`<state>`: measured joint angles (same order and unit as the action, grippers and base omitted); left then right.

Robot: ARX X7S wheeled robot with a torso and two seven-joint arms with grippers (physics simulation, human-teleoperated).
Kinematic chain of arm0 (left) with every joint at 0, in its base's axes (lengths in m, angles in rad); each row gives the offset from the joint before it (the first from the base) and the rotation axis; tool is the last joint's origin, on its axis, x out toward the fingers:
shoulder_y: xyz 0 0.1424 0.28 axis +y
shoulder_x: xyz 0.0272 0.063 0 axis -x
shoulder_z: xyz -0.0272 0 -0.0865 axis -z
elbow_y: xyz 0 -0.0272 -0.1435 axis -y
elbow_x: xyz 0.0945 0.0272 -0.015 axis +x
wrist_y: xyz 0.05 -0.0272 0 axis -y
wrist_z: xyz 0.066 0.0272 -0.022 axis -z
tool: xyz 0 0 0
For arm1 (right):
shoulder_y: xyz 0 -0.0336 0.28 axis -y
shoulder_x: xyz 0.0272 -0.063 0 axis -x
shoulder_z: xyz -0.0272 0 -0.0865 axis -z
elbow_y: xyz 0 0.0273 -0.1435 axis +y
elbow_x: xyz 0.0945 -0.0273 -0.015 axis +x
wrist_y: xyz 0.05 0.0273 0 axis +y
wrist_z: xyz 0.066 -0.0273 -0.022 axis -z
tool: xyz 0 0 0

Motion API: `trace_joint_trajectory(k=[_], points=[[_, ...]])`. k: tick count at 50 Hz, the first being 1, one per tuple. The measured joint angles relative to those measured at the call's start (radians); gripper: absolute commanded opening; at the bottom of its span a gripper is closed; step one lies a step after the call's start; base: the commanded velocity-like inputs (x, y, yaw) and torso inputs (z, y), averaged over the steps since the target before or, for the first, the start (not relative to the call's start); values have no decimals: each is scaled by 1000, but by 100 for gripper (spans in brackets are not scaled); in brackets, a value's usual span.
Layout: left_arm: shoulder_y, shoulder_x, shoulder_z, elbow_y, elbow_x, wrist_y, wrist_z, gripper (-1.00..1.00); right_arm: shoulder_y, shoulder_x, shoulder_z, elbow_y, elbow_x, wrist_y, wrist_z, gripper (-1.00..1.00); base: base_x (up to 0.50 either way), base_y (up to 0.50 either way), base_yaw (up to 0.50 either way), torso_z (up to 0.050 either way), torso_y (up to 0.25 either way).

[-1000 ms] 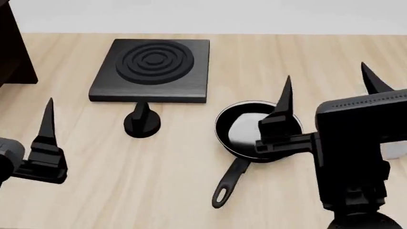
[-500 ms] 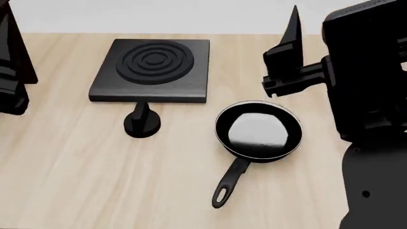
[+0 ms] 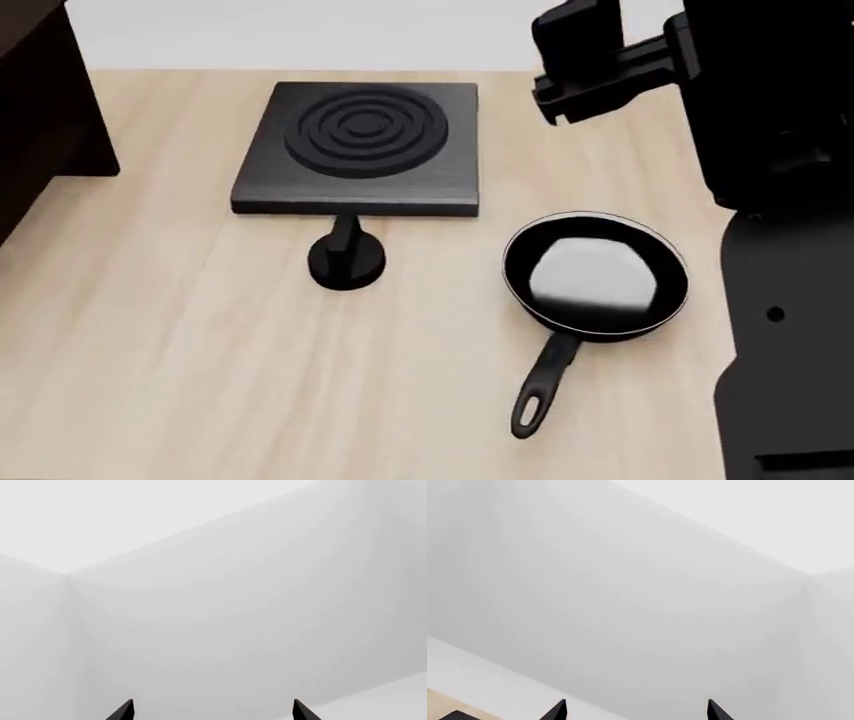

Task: Put the frying pan under the cabinet shelf.

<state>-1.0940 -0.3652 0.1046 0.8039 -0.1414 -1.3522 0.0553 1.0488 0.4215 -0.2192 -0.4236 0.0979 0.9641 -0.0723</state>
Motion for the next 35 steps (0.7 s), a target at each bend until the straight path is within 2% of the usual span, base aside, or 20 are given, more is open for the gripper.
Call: trace_joint_trajectory(k=[35], points=[[-86, -14, 13, 24, -13, -63, -2, 100, 38, 9, -22, -31, 12, 32, -12, 100, 4, 500, 0, 0, 0]])
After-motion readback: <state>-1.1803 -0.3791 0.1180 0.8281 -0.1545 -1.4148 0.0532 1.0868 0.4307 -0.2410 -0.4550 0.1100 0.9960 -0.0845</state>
